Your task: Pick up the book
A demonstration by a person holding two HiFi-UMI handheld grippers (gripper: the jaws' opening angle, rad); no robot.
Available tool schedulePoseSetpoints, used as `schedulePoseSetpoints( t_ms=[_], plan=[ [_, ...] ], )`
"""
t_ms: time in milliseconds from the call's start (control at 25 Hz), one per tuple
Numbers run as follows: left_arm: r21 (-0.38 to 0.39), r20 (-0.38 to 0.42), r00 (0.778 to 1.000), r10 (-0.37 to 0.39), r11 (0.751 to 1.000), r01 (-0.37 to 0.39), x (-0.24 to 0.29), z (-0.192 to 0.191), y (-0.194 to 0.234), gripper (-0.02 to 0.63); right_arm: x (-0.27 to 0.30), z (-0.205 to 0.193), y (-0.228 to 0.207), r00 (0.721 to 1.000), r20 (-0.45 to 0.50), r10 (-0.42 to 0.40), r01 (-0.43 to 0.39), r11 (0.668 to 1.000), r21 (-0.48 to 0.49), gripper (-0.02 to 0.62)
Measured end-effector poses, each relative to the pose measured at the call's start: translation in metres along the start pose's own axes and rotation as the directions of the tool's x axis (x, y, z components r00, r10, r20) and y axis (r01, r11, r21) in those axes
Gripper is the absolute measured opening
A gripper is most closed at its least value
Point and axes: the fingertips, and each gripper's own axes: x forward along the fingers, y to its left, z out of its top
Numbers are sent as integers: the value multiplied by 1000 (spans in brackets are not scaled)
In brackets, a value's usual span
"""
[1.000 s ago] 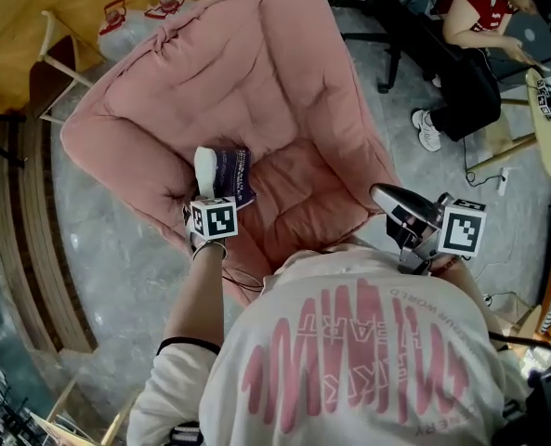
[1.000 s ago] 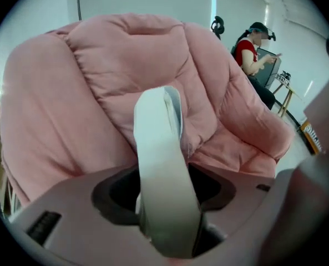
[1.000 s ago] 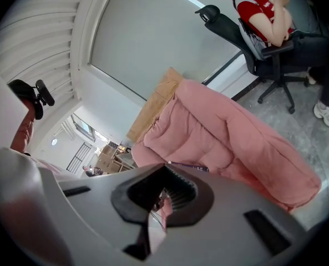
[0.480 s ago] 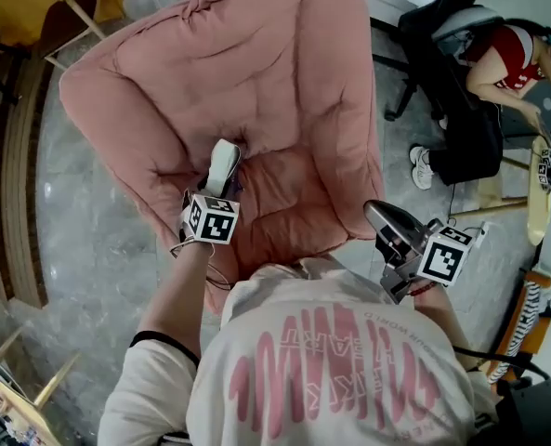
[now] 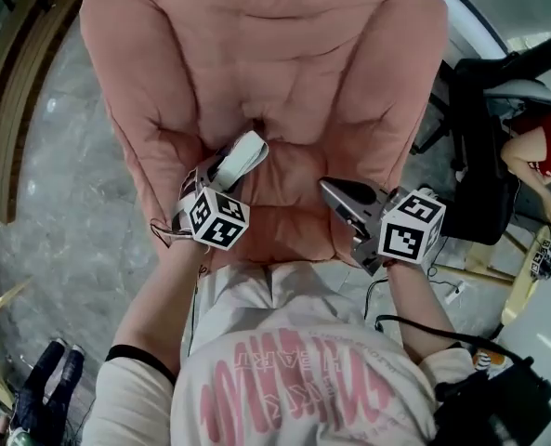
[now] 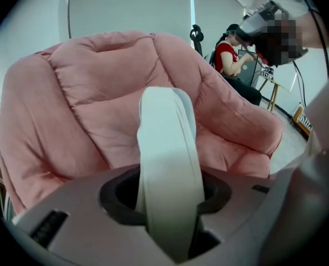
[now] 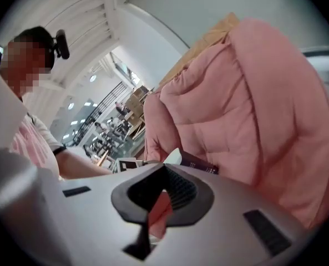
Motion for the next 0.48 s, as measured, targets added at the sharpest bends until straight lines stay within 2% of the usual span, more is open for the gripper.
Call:
schedulePoseSetpoints(
  t_ms=[80, 160, 200, 240, 280, 320, 360, 440, 480],
  plan=[
    [12, 10, 1000, 6, 1000, -6, -6, 4, -6, 206, 18, 6, -3, 997, -72, 2, -13, 987, -160, 9],
    [24, 19, 1000, 18, 1000, -18, -14, 5, -9, 207, 37, 11, 1, 990, -142, 8, -51, 950, -307, 11],
    [26, 21, 999, 24, 999, -25, -16, 4, -10, 207, 48, 11, 4, 983, -181, 18, -86, 923, -375, 40],
    [26, 22, 999, 30, 999, -30, -17, 3, -12, 207, 59, 8, 6, 973, -231, 21, -126, 886, -447, 140],
    [23, 24, 999, 33, 999, -34, -16, 2, -14, 207, 68, 1, 5, 956, -295, 6, -167, 834, -526, 221],
    [21, 28, 999, 34, 999, -34, -13, 1, -16, 207, 77, -9, -1, 930, -365, -35, -211, 762, -612, 287],
    [18, 33, 999, 33, 999, -34, -10, 1, -17, 207, 86, -19, -10, 899, -426, -100, -256, 670, -697, 330],
    [14, 45, 998, 32, 999, -33, -6, 0, -16, 207, 102, -35, -32, 843, -478, -245, -331, 464, -822, 341],
    [14, 49, 998, 33, 999, -34, -5, 0, -15, 207, 110, -40, -42, 826, -480, -295, -356, 388, -850, 339]
  ],
)
